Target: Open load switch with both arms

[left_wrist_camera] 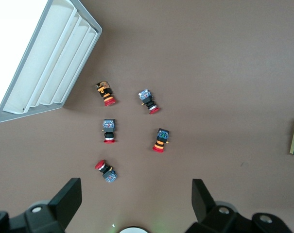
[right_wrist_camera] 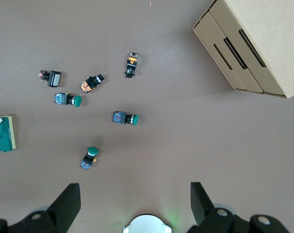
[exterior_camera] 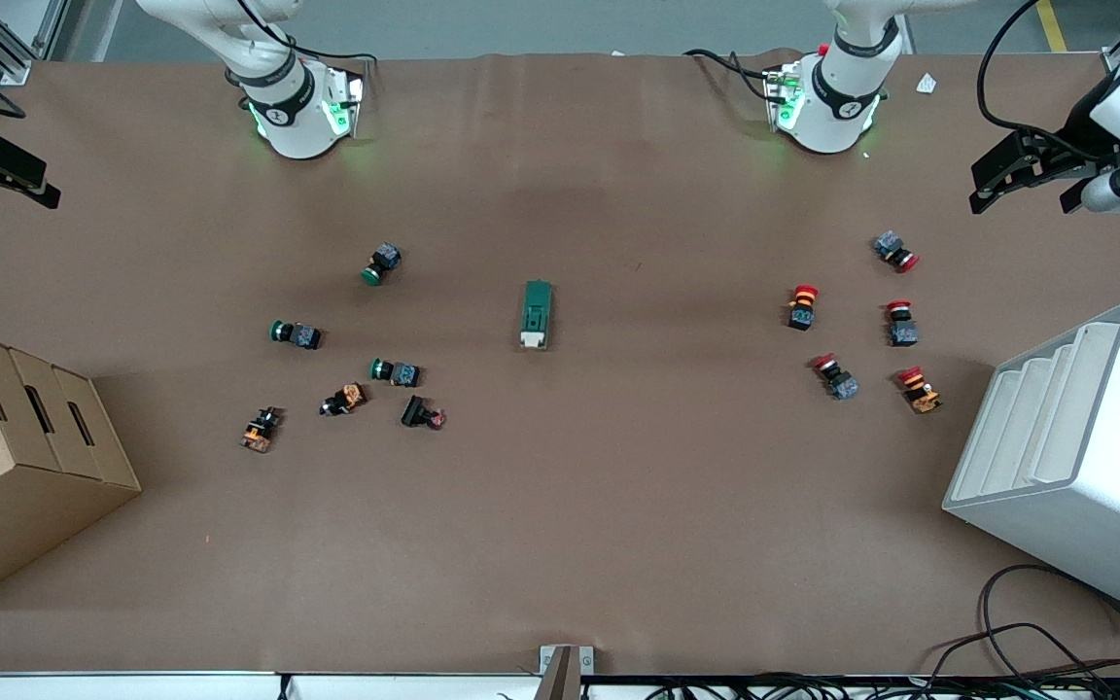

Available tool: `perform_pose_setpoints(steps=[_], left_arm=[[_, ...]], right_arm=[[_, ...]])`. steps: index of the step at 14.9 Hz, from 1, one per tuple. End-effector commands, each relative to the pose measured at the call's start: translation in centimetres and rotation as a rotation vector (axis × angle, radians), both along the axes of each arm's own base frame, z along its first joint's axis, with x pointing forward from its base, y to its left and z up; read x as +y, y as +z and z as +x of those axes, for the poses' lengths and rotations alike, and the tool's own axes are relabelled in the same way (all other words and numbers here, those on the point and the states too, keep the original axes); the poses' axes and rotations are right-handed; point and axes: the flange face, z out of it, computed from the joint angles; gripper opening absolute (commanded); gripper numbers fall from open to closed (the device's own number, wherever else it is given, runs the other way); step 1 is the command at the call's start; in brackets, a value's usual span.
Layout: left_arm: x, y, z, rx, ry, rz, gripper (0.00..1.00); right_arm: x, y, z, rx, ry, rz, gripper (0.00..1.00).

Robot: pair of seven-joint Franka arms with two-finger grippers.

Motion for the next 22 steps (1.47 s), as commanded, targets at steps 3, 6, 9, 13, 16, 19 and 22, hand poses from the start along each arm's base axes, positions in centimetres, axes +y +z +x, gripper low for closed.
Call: perform_pose_setpoints(steps=[3, 6, 9, 13, 16, 19, 22], left_arm=[[-0.1, 0.4, 0.5, -0.005, -0.014, -0.002, 1.0], [-2.8, 0.3, 0.5, -0.003, -0.06, 0.008, 1.0], [-10.3, -2.3, -0.6, 0.064, -0.104, 0.027, 1.0], [-20.2, -5.3, -2.5, 0.091, -0.1, 0.033, 1.0], [-26.2, -6.9, -4.1, 0.076, -0.031, 0.007, 1.0], [-31.6, -9.2, -5.9, 0.079, 0.03, -0.021, 1.0], [-37.2, -12.1, -8.9, 0.029, 0.082, 0.027, 1.0]], right_arm=[[0.1, 0.3, -0.8, -0.011, -0.001, -0.012, 1.0], [0.1, 0.3, -0.8, -0.012, 0.0, -0.012, 1.0], [0.1, 0.3, -0.8, -0.01, 0.002, -0.012, 1.0], [0.2, 0.3, -0.8, -0.012, 0.002, -0.012, 1.0], [0.2, 0.3, -0.8, -0.01, 0.002, -0.012, 1.0], [0.2, 0.2, -0.8, -0.008, 0.002, -0.012, 1.0], [0.2, 0.2, -0.8, -0.007, 0.002, -0.012, 1.0]])
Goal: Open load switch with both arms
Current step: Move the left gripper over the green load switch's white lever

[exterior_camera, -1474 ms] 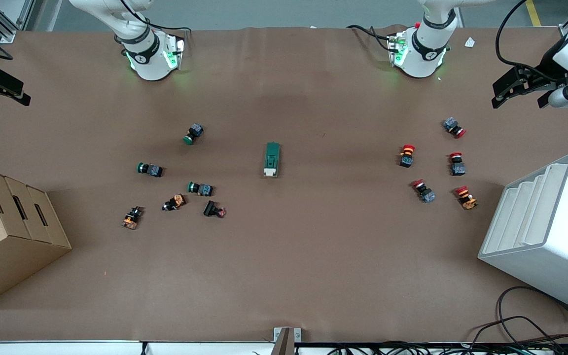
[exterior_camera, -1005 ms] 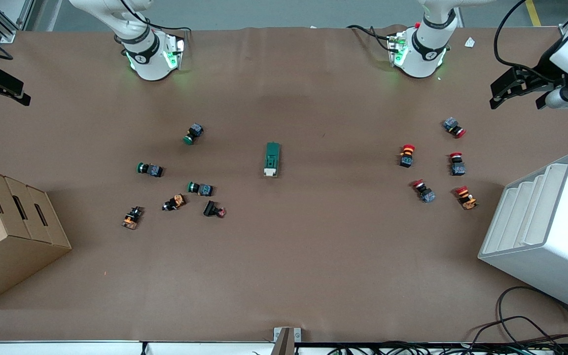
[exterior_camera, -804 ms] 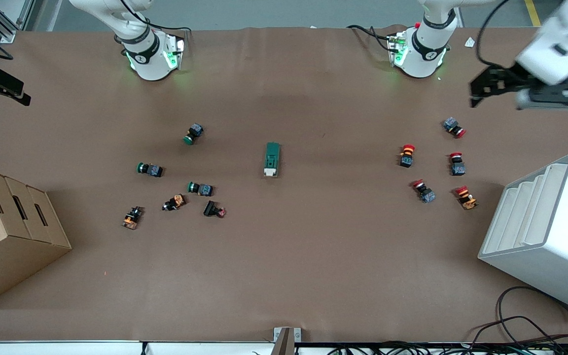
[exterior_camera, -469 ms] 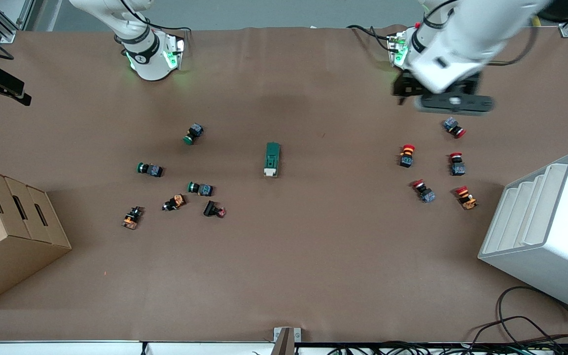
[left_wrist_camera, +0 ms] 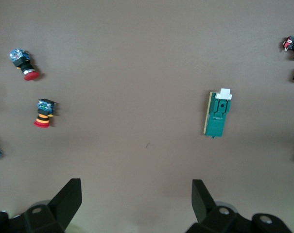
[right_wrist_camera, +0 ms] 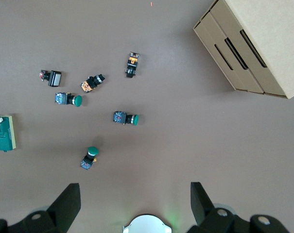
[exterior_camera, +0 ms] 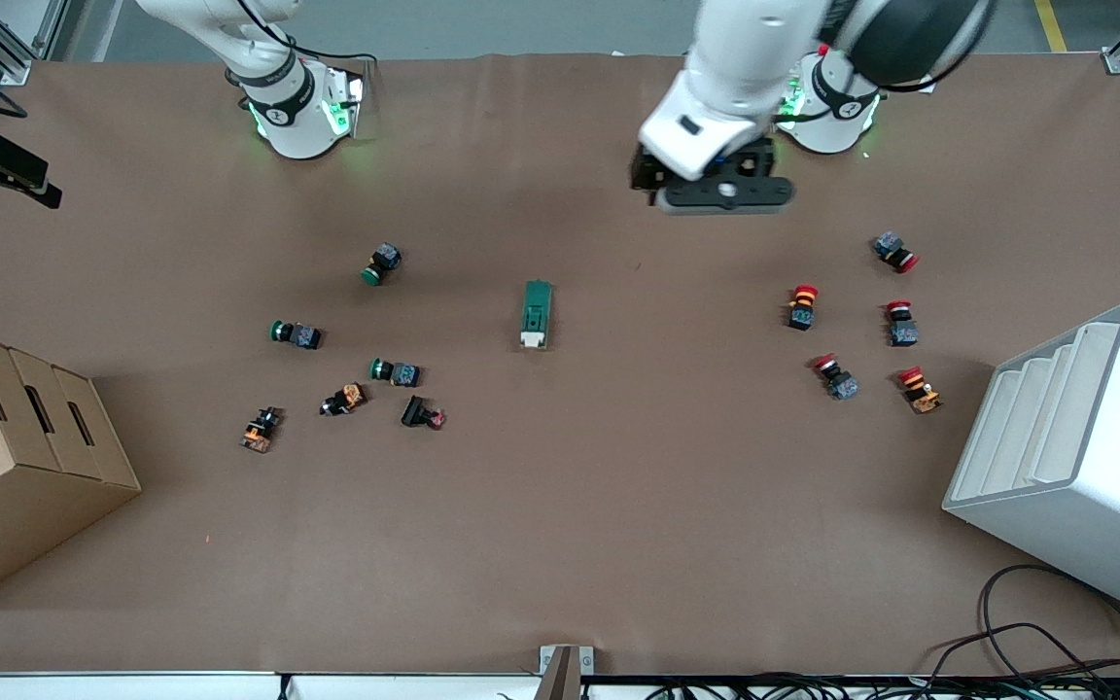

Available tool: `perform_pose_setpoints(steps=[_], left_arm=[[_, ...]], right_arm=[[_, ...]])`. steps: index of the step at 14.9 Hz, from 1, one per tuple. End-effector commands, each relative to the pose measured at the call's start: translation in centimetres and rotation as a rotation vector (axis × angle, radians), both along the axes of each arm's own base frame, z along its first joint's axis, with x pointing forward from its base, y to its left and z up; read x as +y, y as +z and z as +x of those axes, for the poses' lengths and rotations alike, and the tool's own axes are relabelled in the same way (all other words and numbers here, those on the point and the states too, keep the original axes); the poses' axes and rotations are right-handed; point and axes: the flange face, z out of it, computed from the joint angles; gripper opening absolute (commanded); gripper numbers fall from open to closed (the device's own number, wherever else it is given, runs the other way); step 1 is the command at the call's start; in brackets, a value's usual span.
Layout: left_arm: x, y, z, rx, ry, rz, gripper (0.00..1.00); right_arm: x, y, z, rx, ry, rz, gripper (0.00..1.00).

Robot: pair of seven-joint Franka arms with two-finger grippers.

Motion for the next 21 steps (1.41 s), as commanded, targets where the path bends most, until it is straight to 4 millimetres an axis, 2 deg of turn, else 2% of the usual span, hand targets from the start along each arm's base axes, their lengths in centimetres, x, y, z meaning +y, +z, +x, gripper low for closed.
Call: perform_pose_setpoints(steps=[1, 4, 6, 10, 11, 15, 17, 19, 21], left_arm=[[-4.8, -2.7, -2.5, -0.039, 0.066, 0.033, 1.0], [-9.0, -6.3, -5.6, -0.087, 0.114, 0.034, 1.0], [-11.5, -9.4, -7.7, -0.144, 0.137, 0.051, 1.0], [-15.1, -14.5, -10.8, -0.22, 0.171, 0.089, 1.0], [-15.6, -15.6, -11.1, -0.232, 0.19, 0.09, 1.0], [-19.0, -21.4, -14.8, -0.331, 0.238, 0.095, 1.0], [-19.9, -24.5, -15.9, -0.394, 0.29, 0.085, 1.0], [-21.1, -26.6, -18.1, -0.452, 0.296, 0.068, 1.0], [-21.4, -29.0, -18.9, -0.511, 0.308, 0.06, 1.0]], right_arm=[[0.0, 0.2, -0.8, -0.007, -0.002, -0.012, 1.0], [0.0, 0.3, -0.8, -0.01, -0.002, -0.012, 1.0], [0.0, 0.3, -0.8, -0.01, -0.002, -0.012, 1.0], [0.0, 0.3, -0.8, -0.008, -0.002, -0.014, 1.0], [0.0, 0.3, -0.8, -0.008, 0.0, -0.014, 1.0], [0.1, 0.4, -0.8, -0.011, 0.001, -0.014, 1.0], [0.1, 0.8, -0.7, -0.02, -0.001, -0.016, 1.0], [-0.1, 1.0, -0.6, -0.025, -0.01, -0.017, 1.0], [-0.7, 0.9, -0.3, -0.026, -0.026, -0.016, 1.0]])
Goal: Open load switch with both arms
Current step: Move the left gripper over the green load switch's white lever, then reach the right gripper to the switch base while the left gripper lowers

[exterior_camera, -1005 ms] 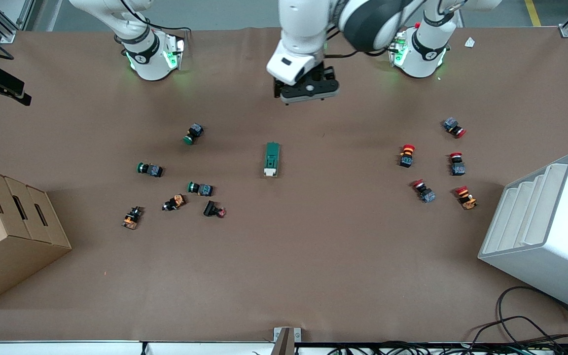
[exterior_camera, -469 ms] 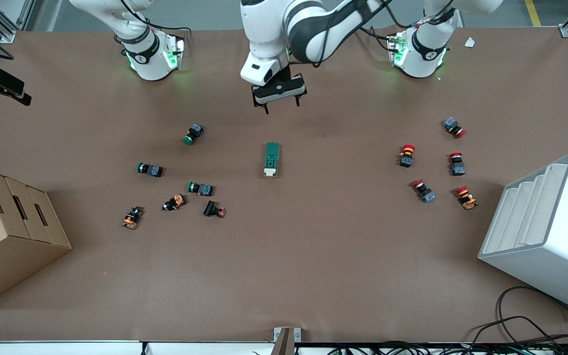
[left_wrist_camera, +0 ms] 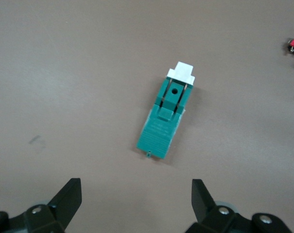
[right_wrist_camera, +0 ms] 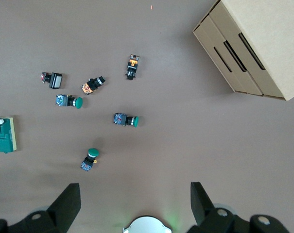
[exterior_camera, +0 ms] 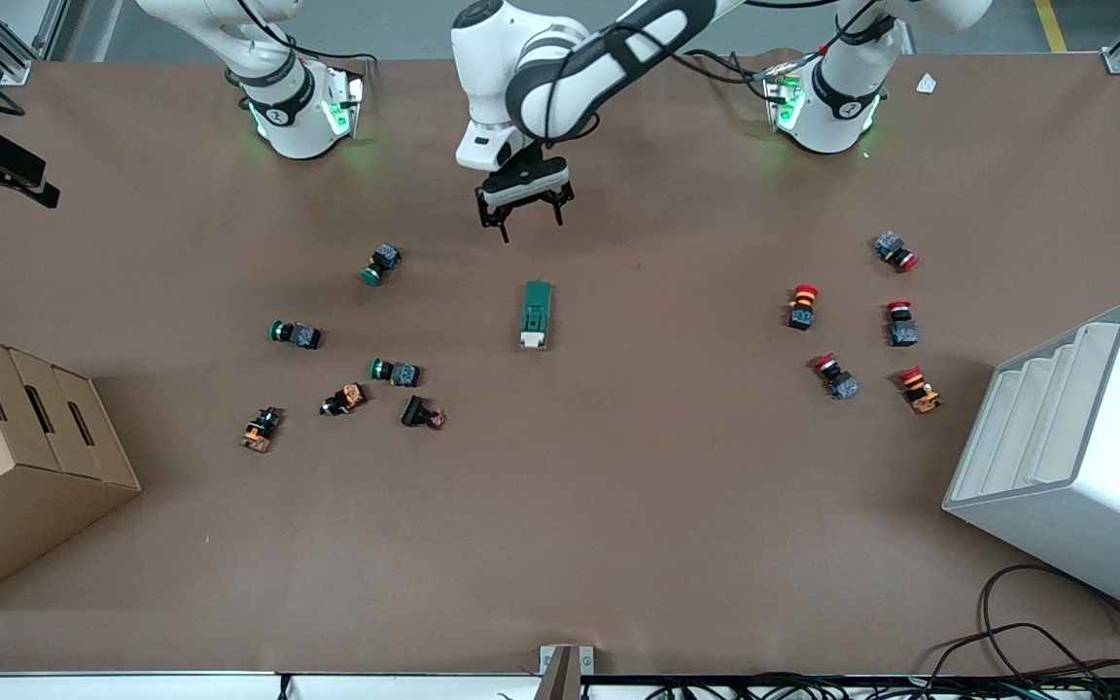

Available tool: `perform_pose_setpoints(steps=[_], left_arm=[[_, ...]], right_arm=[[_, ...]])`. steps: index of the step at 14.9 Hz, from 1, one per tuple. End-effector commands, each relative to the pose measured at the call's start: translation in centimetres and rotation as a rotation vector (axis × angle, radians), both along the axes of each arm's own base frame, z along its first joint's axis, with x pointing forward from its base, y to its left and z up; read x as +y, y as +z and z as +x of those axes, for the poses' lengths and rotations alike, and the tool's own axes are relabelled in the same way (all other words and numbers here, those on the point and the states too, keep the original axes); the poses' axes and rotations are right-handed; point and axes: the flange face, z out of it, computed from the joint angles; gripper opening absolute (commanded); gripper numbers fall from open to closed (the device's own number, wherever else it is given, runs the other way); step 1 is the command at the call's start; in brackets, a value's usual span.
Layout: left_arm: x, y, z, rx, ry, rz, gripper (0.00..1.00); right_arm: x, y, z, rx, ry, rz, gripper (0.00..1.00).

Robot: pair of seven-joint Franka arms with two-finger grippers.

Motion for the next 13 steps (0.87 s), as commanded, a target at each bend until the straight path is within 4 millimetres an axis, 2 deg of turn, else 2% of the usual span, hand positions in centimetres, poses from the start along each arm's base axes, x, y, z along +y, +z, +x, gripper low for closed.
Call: perform_pose_setpoints(steps=[1, 4, 5, 7, 8, 10, 11, 13], left_arm=[[-0.9, -2.4, -1.0, -0.084, 0.012, -0.028, 1.0], [-1.4, -5.4, -3.0, -0.136, 0.023, -0.047, 1.0], [-1.3, -6.1, -3.6, -0.147, 0.015, -0.045, 1.0], [-0.2, -8.0, -4.9, -0.162, -0.03, -0.012, 1.0], [0.5, -9.0, -5.7, -0.176, -0.06, 0.005, 1.0], [1.5, -10.3, -6.4, -0.231, -0.079, -0.006, 1.0], [1.9, -10.9, -6.8, -0.26, -0.109, -0.01, 1.0], [3.1, -12.3, -7.1, -0.3, -0.176, 0.008, 1.0]], right_arm=[[-0.9, -0.5, 0.3, 0.006, -0.028, -0.014, 1.0], [-1.6, -2.4, 1.9, 0.023, -0.027, -0.017, 1.0], [-2.1, -3.5, 2.6, 0.035, -0.036, -0.011, 1.0], [-2.3, -7.2, 4.4, 0.108, -0.035, -0.011, 1.0], [-2.1, -8.2, 4.8, 0.124, -0.035, -0.008, 1.0], [-0.9, -9.2, 4.9, 0.143, -0.077, -0.004, 1.0], [0.3, -9.9, 5.4, 0.152, -0.162, -0.014, 1.0], [4.9, -11.9, 6.6, 0.169, -0.315, -0.026, 1.0]])
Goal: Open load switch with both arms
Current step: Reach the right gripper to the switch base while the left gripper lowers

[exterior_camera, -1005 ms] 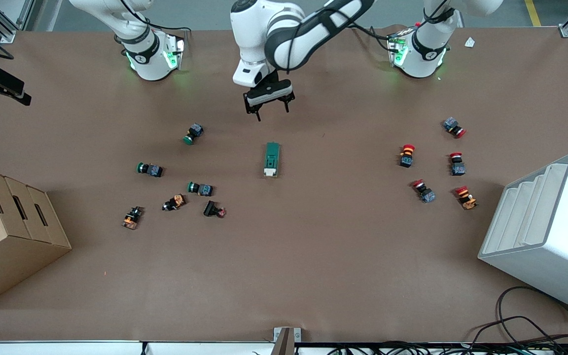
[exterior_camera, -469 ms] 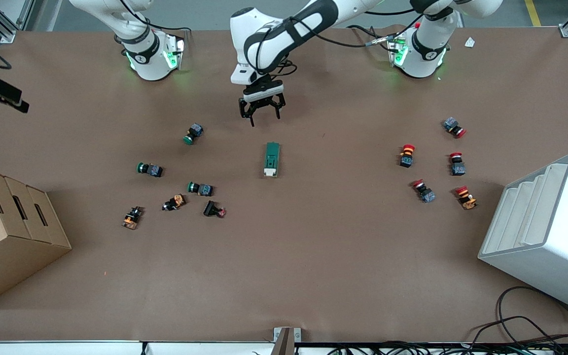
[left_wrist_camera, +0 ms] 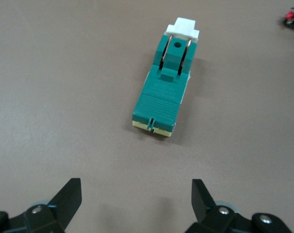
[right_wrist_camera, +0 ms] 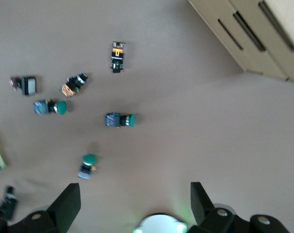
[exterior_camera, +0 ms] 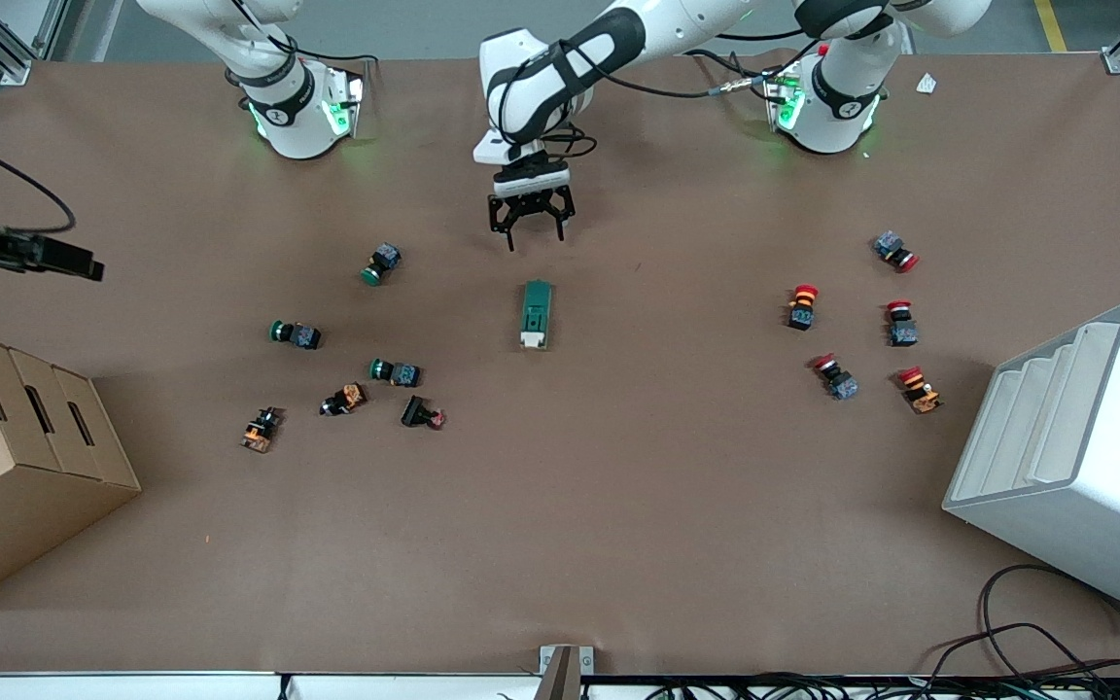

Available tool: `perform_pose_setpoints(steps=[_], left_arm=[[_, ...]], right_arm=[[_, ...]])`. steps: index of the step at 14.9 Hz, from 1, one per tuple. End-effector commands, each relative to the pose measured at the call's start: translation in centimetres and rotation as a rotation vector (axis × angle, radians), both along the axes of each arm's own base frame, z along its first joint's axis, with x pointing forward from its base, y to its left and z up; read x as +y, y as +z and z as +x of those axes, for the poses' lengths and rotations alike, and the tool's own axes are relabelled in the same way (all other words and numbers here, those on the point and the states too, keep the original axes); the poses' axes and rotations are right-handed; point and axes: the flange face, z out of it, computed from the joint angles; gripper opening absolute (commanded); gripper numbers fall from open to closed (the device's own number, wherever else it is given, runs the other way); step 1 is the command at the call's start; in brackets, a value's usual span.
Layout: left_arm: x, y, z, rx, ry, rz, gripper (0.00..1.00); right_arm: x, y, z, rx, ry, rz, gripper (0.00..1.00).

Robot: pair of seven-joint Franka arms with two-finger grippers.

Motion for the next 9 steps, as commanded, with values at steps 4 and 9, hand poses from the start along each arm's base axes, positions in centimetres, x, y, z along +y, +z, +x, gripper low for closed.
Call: perform_pose_setpoints(steps=[4, 9], left_arm=[[1.3, -1.9, 0.1, -0.099, -0.112, 0.0, 1.0], [1.9, -3.7, 1.2, -0.182, -0.177, -0.023, 0.99]], right_arm=[[13.8, -6.6, 2.4, 0.055, -0.317, -0.078, 1.0], [27.7, -14.3, 2.4, 0.062, -0.65, -0.174, 1.0]])
